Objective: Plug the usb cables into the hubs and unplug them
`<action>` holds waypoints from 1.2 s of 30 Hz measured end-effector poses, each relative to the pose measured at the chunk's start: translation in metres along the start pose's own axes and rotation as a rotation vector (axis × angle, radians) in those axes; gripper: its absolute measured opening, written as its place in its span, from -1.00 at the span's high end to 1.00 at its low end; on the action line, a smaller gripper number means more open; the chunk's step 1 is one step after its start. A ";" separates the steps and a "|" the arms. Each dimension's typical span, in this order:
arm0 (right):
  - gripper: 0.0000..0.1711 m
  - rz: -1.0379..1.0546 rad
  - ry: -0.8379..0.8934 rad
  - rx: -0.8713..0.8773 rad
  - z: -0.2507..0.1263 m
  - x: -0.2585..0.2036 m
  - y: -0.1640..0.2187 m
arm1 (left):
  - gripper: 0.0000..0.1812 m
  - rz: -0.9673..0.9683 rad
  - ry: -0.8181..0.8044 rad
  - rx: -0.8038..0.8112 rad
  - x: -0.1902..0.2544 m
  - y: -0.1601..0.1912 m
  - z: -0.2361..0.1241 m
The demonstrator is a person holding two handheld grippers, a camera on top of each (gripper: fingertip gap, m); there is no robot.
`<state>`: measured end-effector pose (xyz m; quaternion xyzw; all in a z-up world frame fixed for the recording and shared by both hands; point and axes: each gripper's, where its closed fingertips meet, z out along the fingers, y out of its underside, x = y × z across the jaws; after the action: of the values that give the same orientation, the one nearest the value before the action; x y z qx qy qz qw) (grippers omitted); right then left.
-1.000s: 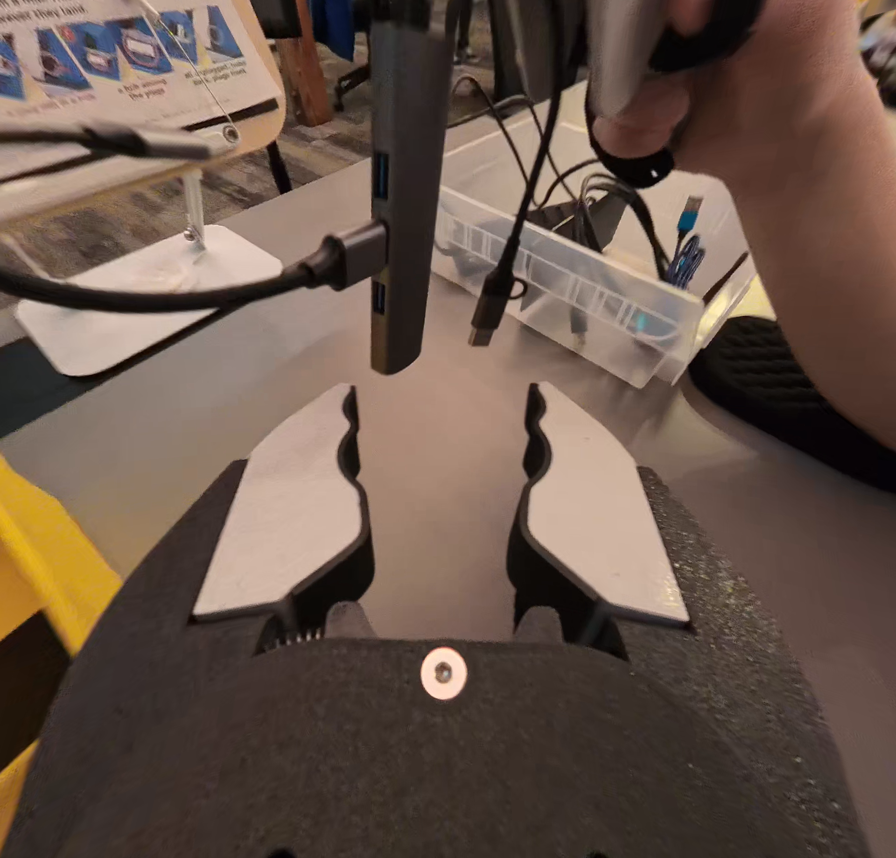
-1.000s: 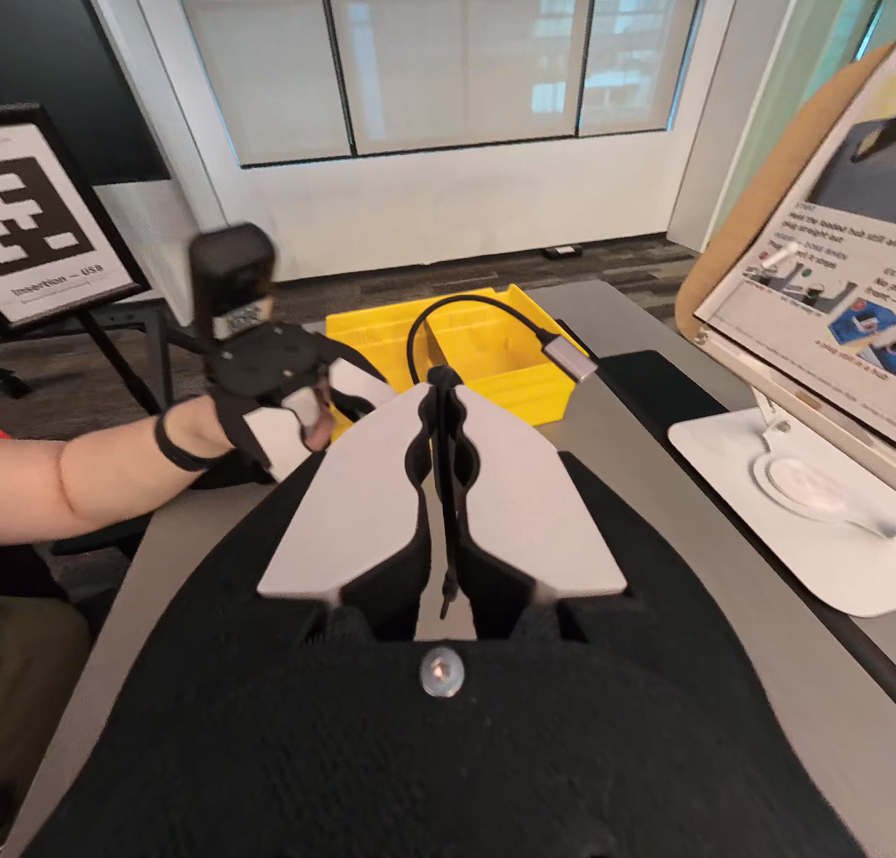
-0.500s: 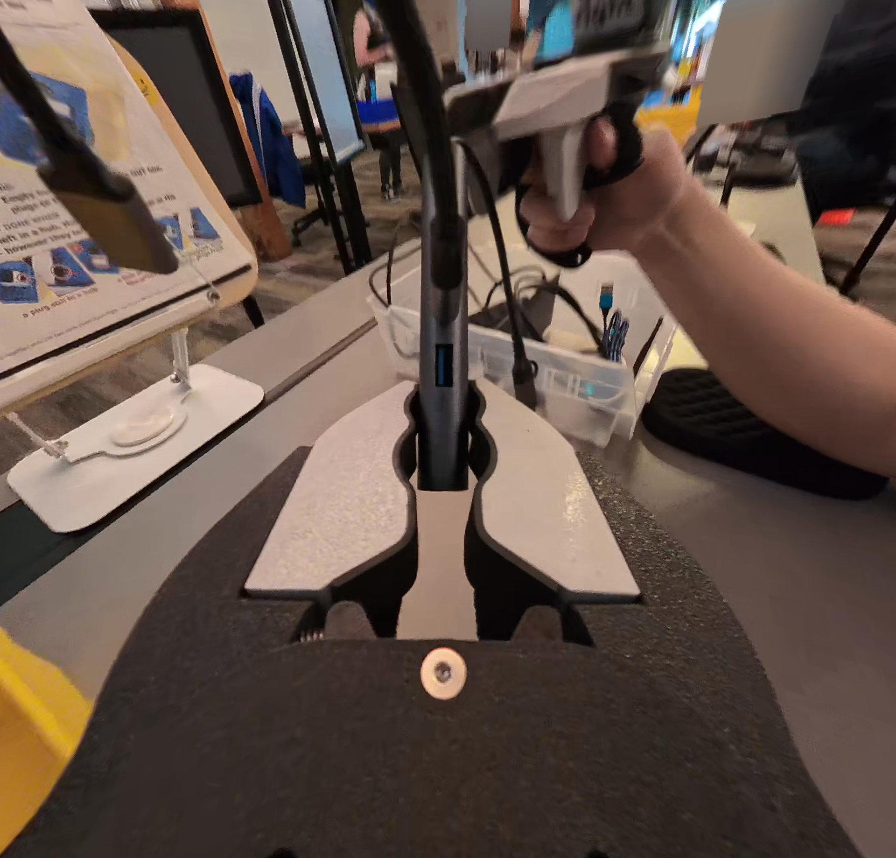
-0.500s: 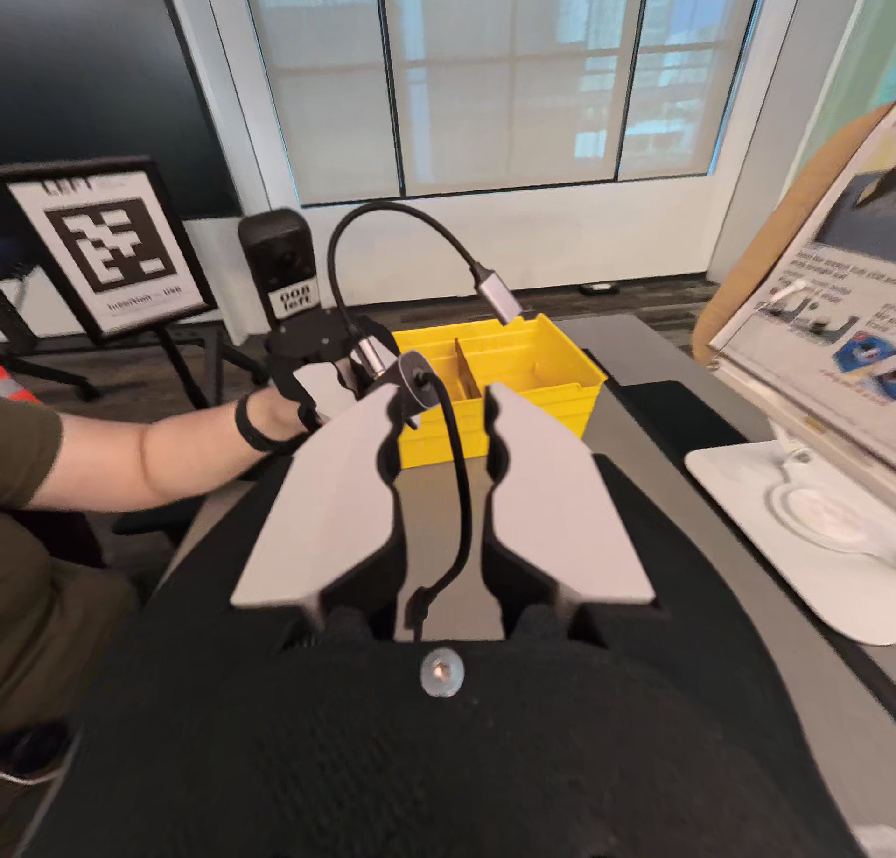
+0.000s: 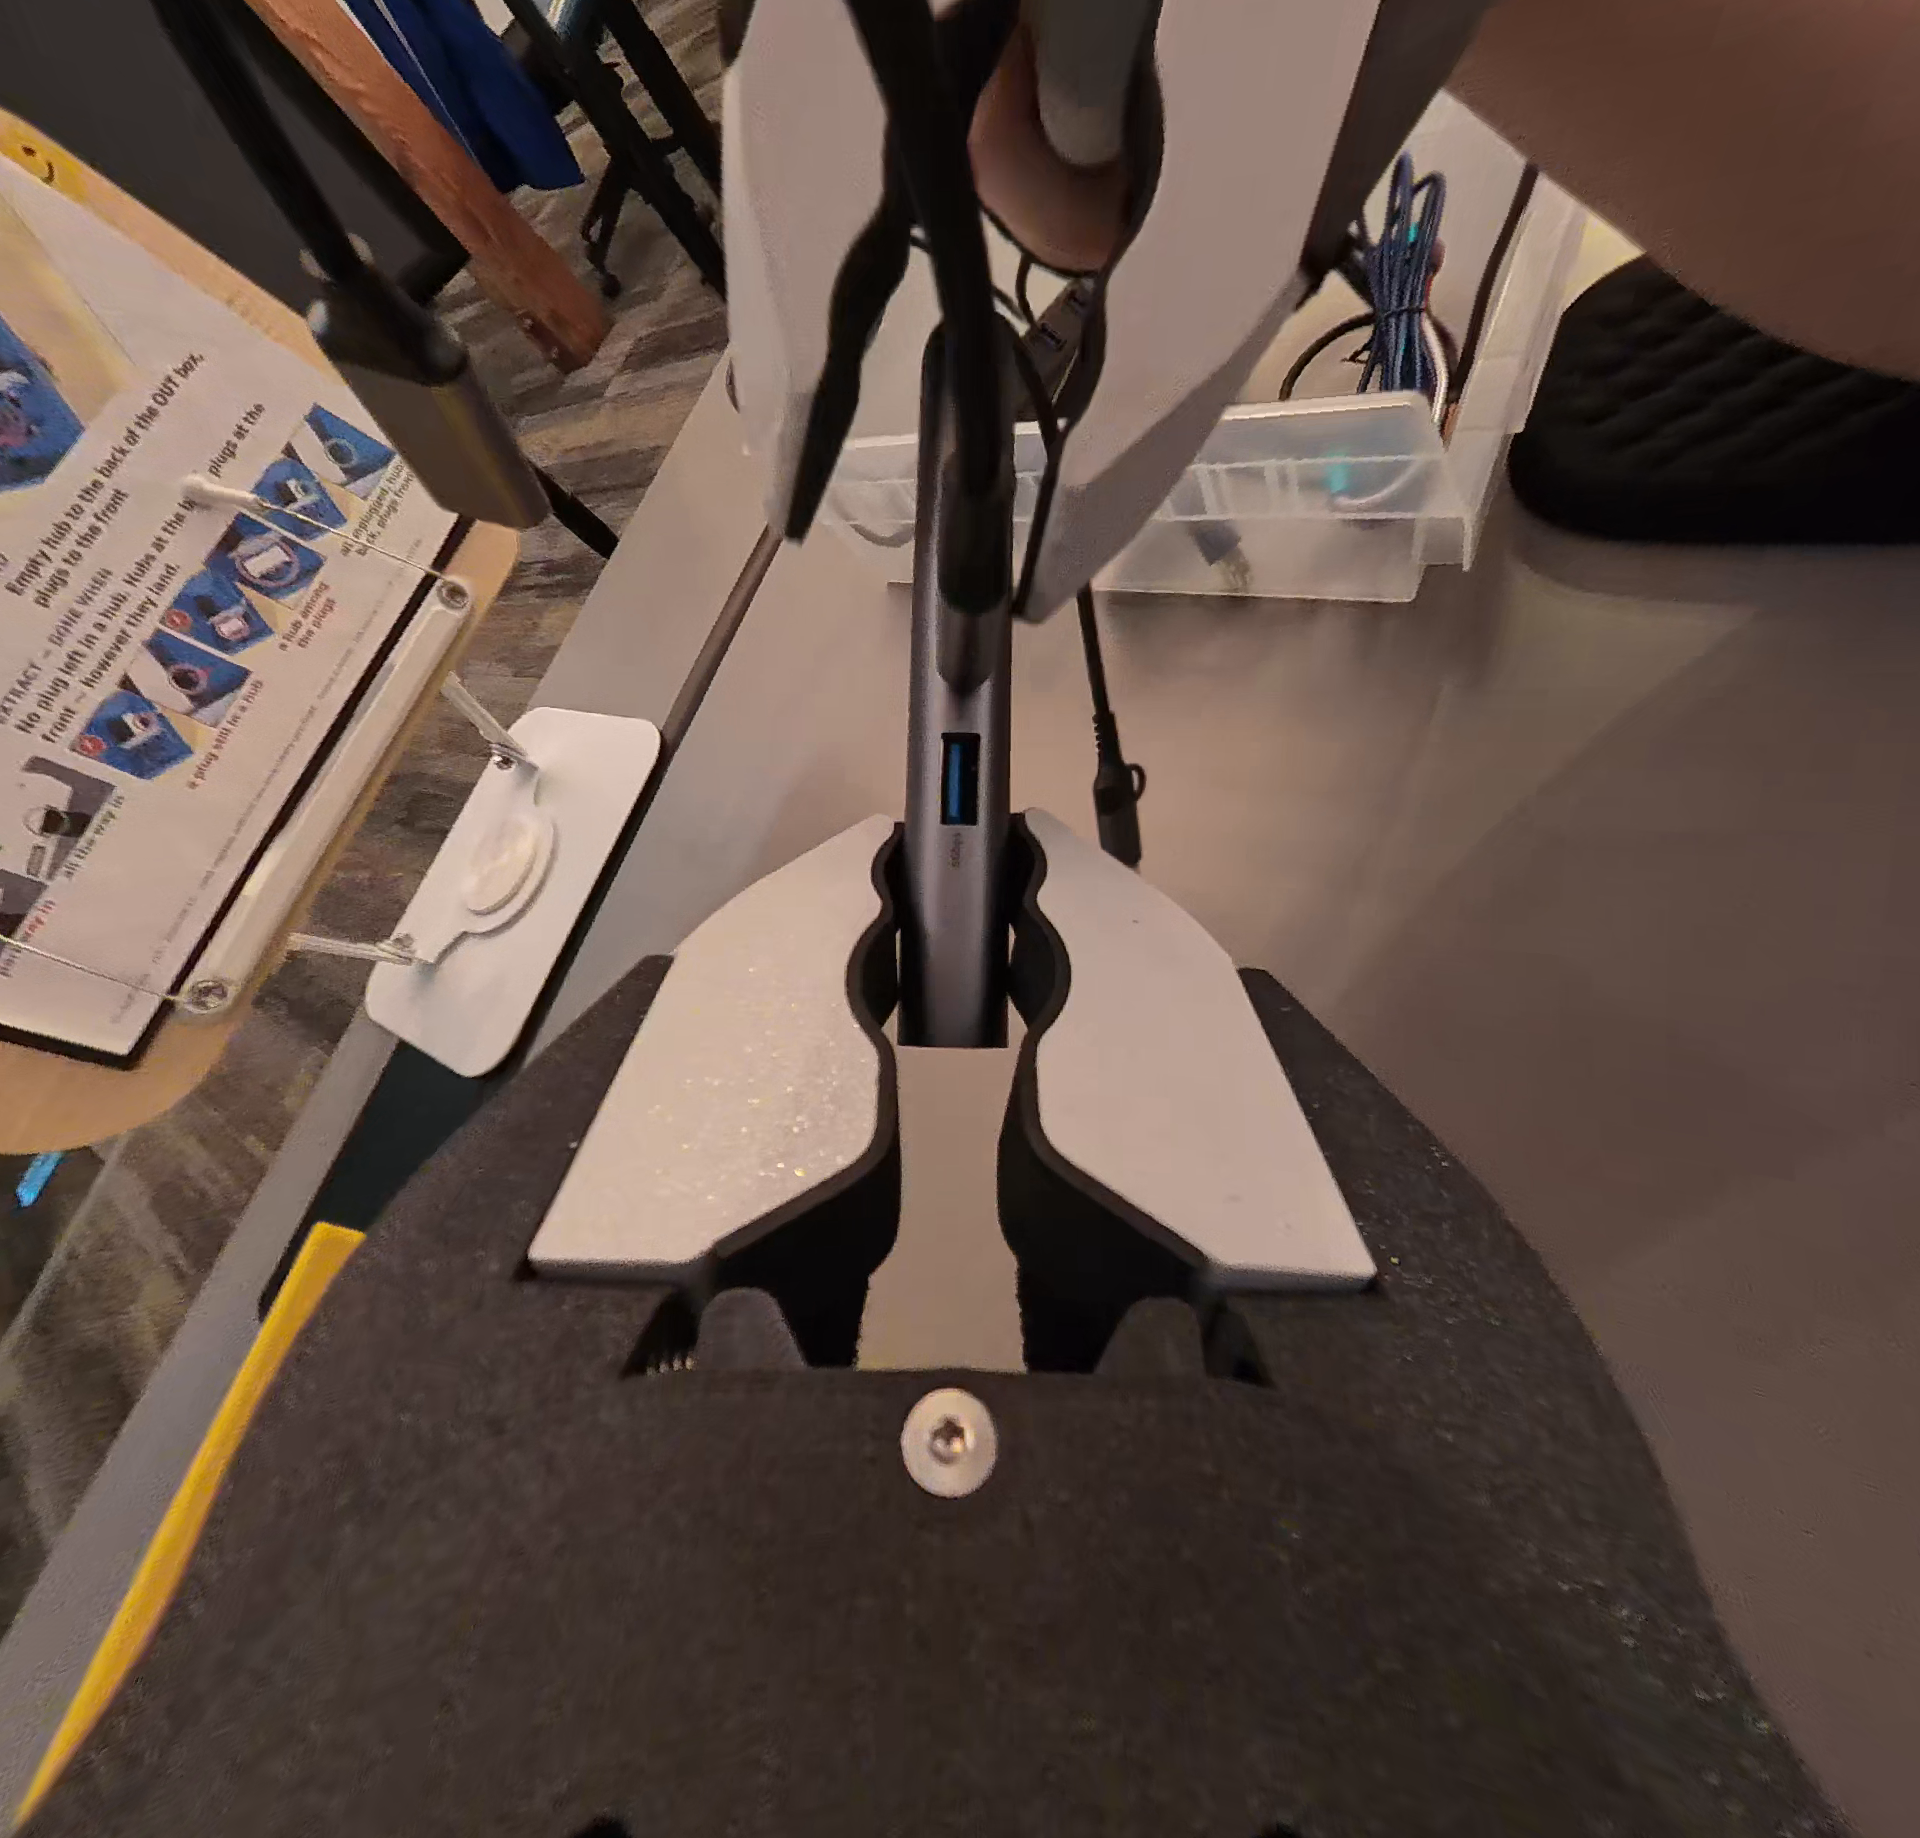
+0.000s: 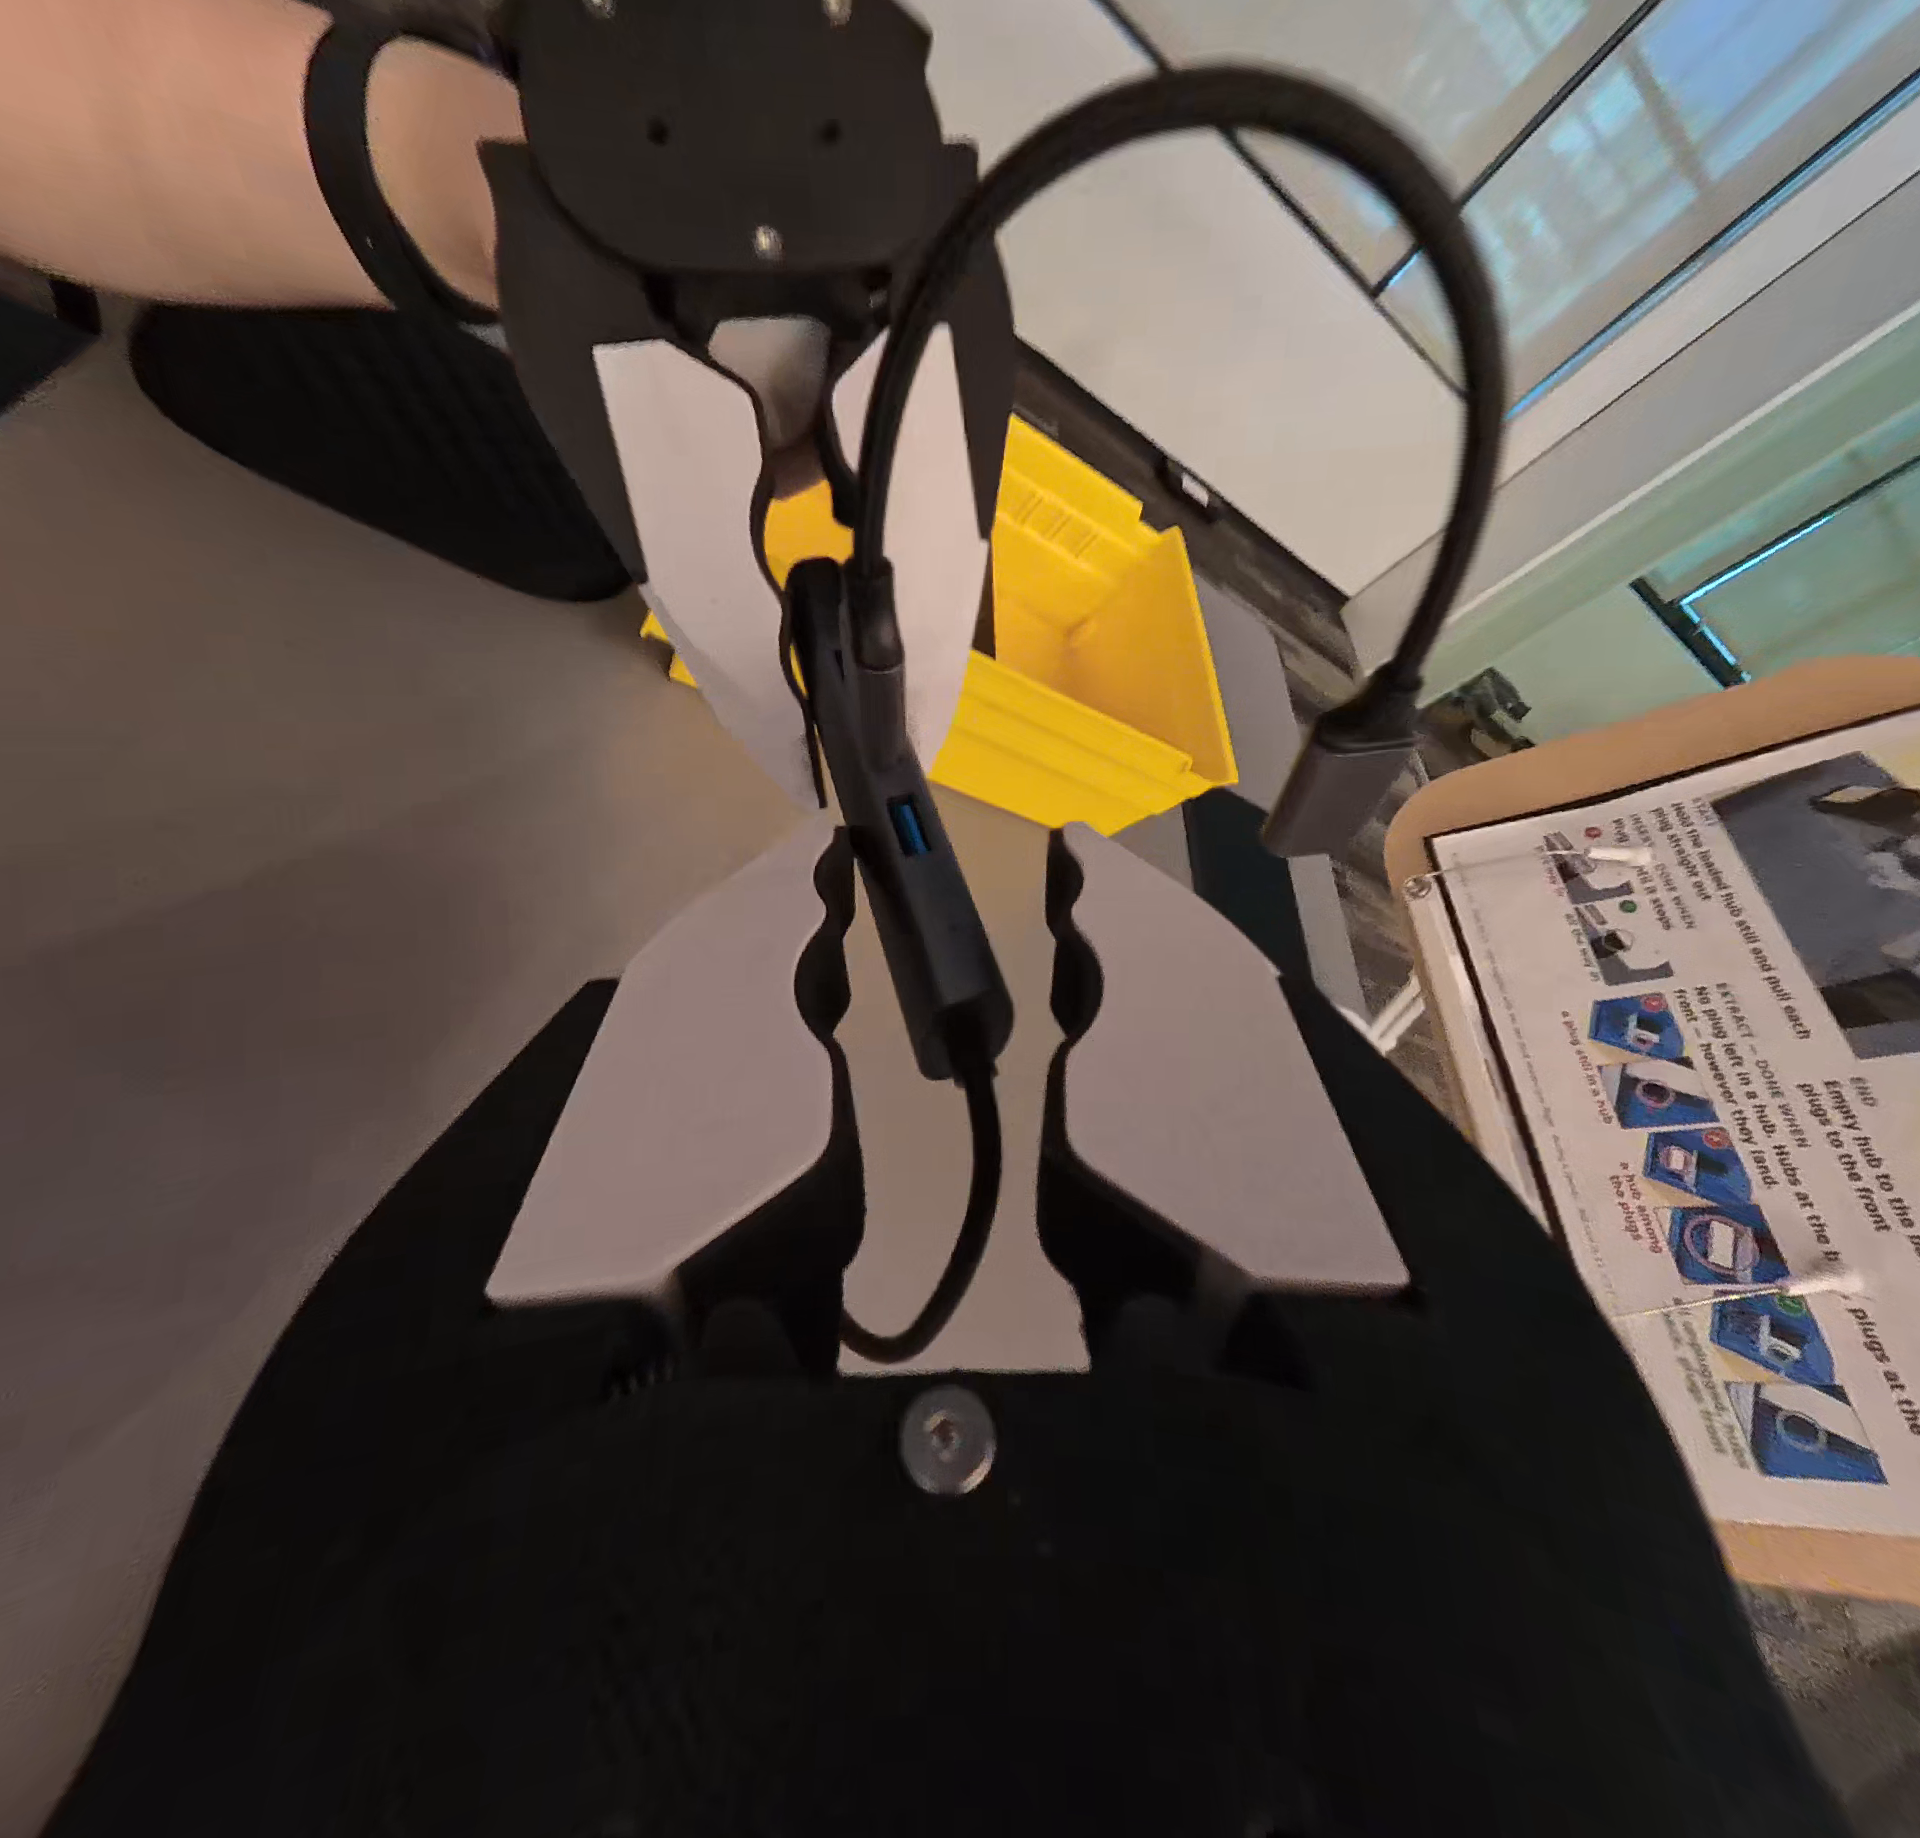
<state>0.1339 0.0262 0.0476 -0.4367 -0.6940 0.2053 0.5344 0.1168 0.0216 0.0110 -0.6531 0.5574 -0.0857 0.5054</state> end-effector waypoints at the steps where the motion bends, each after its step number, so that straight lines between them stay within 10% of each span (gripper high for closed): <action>1: 0.59 -0.007 -0.004 -0.019 0.002 -0.001 0.003 | 0.82 0.013 -0.007 -0.007 -0.001 -0.001 0.001; 8: 0.79 -0.077 -0.004 -0.058 0.000 -0.002 0.002 | 0.76 0.095 -0.053 0.022 -0.014 -0.007 -0.001; 11: 0.80 -0.163 0.088 -0.069 -0.008 0.008 -0.002 | 0.43 0.063 -0.068 0.098 -0.028 -0.015 -0.019; 18: 0.79 -0.443 0.333 -0.003 -0.026 0.027 -0.033 | 0.21 -0.343 0.227 0.396 -0.044 -0.046 -0.062; 36: 0.79 -0.722 0.480 0.037 -0.015 0.023 -0.046 | 0.60 -0.391 0.518 0.417 -0.027 -0.064 -0.039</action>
<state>0.1289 0.0178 0.0998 -0.1915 -0.6544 -0.0898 0.7260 0.1223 0.0129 0.0899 -0.5871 0.5020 -0.4543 0.4438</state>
